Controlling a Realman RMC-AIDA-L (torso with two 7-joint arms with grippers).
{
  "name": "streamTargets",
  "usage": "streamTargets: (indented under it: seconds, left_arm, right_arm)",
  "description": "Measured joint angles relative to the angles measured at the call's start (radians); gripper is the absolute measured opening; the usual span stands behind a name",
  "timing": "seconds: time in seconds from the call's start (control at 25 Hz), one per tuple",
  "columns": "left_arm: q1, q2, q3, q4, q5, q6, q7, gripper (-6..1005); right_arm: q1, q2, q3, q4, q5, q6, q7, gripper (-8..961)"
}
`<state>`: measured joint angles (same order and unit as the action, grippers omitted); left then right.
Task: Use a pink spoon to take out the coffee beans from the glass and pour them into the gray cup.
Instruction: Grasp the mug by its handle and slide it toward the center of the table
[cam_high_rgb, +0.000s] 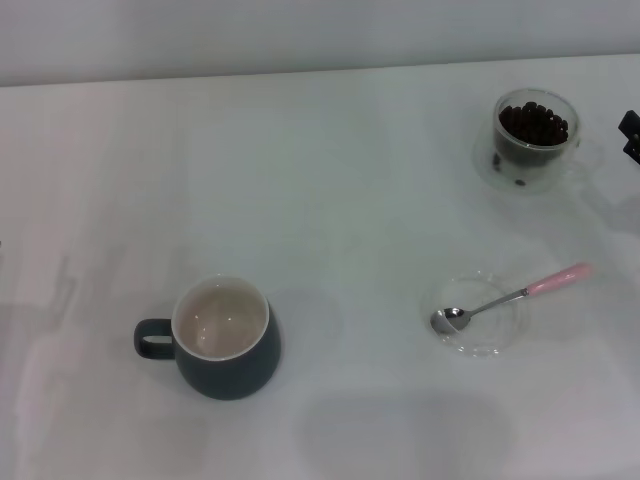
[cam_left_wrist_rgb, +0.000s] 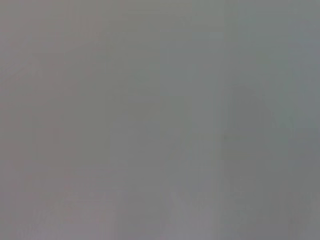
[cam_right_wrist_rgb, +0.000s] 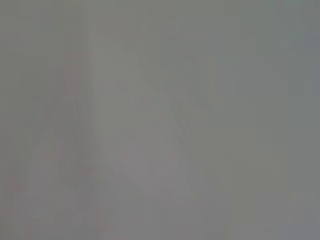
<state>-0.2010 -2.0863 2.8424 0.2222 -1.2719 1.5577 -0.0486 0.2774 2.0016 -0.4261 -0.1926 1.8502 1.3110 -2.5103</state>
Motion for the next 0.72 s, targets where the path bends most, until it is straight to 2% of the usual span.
streamTargets:
  seconds: [0.4, 0.72]
  left_arm:
    - [0.004, 0.001, 0.0, 0.002, 0.053, -0.01, 0.002, 800]
    - [0.05, 0.002, 0.0, 0.008, 0.109, -0.005, 0.006, 799]
  right_arm:
    - [-0.006, 0.0, 0.011, 0.003, 0.007, 0.05, 0.002, 855]
    - [-0.009, 0.0, 0.013, 0.0, 0.021, 0.077, 0.009, 854]
